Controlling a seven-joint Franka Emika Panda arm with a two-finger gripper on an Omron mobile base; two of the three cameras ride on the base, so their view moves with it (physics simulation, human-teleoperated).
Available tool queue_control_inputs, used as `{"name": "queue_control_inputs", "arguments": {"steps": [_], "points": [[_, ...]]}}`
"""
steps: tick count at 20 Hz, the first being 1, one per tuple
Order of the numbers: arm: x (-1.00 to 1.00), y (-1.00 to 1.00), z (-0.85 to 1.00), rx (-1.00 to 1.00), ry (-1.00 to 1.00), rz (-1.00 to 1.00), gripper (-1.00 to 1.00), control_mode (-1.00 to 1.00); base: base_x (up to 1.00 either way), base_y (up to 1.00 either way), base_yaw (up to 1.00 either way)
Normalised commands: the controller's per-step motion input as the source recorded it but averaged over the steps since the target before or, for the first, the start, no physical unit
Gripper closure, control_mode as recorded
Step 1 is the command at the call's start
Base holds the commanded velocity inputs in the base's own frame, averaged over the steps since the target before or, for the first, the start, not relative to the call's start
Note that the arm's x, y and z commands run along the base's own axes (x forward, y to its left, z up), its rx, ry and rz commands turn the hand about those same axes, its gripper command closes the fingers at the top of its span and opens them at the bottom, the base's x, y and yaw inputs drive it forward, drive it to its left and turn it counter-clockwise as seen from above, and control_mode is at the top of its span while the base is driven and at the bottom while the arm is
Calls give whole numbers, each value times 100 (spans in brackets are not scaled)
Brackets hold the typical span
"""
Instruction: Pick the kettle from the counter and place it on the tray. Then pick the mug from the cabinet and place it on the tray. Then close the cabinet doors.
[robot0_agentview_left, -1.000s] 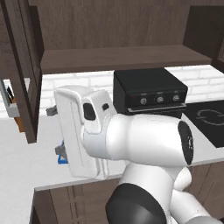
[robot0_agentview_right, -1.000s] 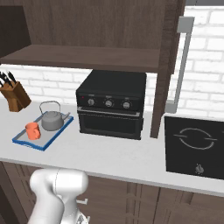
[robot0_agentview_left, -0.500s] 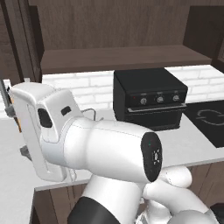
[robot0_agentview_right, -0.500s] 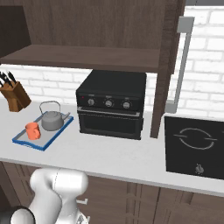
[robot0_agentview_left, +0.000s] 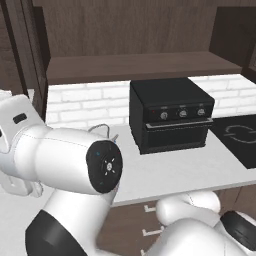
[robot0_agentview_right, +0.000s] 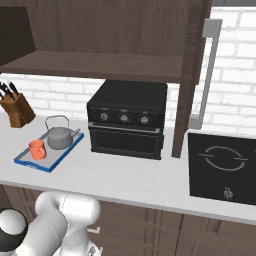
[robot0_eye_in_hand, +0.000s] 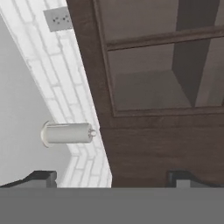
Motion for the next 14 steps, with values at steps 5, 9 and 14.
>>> {"name": "queue_control_inputs", "arguments": {"steps": [5, 9, 14], "points": [[51, 40, -11, 0, 0, -6, -100, -100, 0, 0, 0], [58, 31, -18, 0, 0, -9, -100, -100, 0, 0, 0], [63, 8, -17, 0, 0, -11, -100, -100, 0, 0, 0]]}}
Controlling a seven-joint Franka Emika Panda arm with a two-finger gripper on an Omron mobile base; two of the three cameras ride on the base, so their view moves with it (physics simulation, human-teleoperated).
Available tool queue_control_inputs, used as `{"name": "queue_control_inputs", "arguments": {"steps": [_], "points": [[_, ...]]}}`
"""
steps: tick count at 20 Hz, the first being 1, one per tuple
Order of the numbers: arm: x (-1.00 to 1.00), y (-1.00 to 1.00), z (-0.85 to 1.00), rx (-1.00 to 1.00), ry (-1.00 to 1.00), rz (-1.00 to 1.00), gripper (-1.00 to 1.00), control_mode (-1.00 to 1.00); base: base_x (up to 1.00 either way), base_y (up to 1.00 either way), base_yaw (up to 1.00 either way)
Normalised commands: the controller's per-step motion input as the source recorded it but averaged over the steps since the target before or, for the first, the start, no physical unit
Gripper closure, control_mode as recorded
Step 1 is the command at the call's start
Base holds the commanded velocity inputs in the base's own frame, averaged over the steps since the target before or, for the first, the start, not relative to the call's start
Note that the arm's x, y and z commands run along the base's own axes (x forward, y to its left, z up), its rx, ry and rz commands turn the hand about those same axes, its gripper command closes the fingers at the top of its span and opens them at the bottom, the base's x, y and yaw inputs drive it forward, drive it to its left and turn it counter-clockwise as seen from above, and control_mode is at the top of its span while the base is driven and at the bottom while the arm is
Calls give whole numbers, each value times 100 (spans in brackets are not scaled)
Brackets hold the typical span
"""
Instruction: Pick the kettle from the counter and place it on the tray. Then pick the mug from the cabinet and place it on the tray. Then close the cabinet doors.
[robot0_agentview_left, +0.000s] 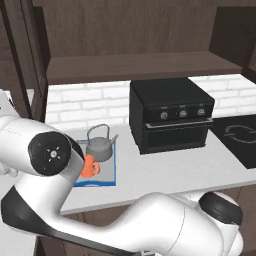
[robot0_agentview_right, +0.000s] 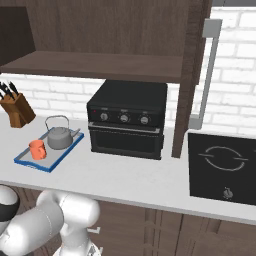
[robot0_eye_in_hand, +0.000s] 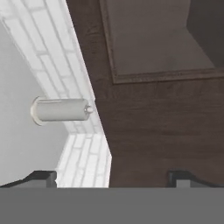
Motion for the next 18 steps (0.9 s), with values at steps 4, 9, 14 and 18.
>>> {"name": "queue_control_inputs", "arguments": {"steps": [4, 9, 14, 18], "points": [[18, -15, -7, -1, 0, -9, -100, -100, 0, 0, 0], [1, -44, 0, -5, 0, -12, -100, -100, 0, 0, 0], [4, -57, 0, -3, 6, -20, -100, -100, 0, 0, 0], [20, -66, 0, -2, 10, -25, -100, -100, 0, 0, 0]]}}
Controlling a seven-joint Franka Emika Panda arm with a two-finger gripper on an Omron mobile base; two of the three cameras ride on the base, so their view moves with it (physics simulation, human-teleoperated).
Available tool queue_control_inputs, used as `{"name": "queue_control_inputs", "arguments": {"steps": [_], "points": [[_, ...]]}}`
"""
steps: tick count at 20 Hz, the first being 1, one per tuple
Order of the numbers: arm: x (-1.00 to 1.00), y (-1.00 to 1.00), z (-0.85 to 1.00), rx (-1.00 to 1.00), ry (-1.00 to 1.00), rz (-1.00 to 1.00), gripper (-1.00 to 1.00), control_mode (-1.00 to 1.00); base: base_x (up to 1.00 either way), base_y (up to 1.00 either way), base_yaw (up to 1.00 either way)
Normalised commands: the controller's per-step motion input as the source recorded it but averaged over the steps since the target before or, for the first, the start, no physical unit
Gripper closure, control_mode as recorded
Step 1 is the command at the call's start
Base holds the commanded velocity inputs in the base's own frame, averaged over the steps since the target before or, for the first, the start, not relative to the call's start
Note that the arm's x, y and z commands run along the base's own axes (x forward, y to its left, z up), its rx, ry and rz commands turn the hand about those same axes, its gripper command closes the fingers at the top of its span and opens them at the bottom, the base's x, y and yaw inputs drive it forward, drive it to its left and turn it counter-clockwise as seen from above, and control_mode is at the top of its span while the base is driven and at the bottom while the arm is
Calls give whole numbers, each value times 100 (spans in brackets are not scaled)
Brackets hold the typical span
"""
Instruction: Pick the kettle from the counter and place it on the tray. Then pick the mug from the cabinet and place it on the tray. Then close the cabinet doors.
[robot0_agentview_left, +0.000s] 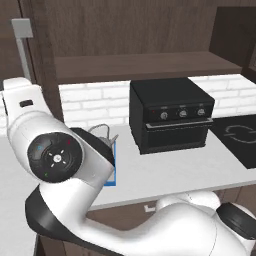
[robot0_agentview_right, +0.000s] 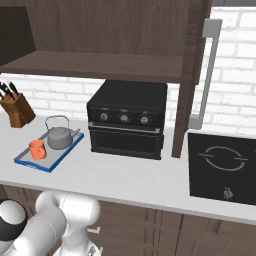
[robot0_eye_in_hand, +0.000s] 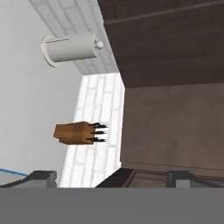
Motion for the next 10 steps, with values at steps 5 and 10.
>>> {"name": "queue_control_inputs", "arguments": {"steps": [5, 10], "points": [[36, -72, 0, -3, 15, -28, -100, -100, 0, 0, 0], [44, -72, 0, -5, 12, -30, -100, -100, 0, 0, 0]]}}
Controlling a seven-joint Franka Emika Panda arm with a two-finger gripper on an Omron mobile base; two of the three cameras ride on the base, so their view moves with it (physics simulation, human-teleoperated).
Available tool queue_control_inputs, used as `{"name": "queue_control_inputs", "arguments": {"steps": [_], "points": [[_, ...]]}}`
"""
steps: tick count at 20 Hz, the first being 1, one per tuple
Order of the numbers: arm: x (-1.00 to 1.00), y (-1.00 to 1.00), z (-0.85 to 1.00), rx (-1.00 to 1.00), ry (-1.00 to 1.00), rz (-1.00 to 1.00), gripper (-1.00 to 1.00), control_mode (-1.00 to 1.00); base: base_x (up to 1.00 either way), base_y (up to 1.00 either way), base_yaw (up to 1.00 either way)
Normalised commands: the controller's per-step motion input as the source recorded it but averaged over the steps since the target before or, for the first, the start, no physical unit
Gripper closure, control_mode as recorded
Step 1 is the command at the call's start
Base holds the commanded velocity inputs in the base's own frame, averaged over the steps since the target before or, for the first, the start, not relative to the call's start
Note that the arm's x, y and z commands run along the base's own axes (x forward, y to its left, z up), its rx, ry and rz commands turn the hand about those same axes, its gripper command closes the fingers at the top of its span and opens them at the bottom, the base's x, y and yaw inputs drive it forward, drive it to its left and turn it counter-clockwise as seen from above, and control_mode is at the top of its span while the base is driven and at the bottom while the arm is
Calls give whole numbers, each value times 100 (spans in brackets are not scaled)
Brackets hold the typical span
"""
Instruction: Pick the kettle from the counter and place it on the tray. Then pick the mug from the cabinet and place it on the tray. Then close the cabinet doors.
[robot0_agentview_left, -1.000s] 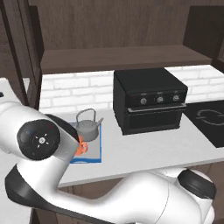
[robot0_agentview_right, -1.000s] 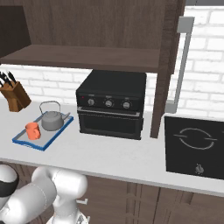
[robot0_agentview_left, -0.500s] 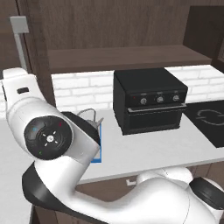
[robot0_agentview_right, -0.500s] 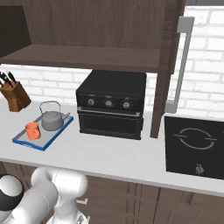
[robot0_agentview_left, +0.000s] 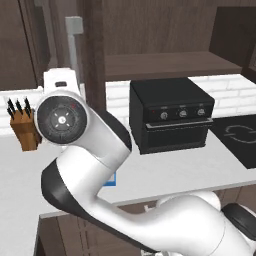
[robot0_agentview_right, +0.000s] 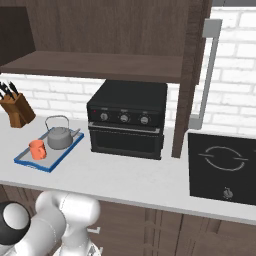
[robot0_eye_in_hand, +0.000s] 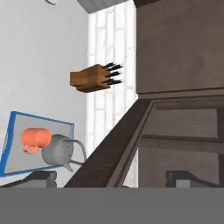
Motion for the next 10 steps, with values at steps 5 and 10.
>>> {"name": "queue_control_inputs", "arguments": {"steps": [5, 10], "points": [[43, -69, 0, -7, 8, -33, -100, -100, 0, 0, 0], [46, -69, 0, -6, 5, -31, -100, -100, 0, 0, 0]]}}
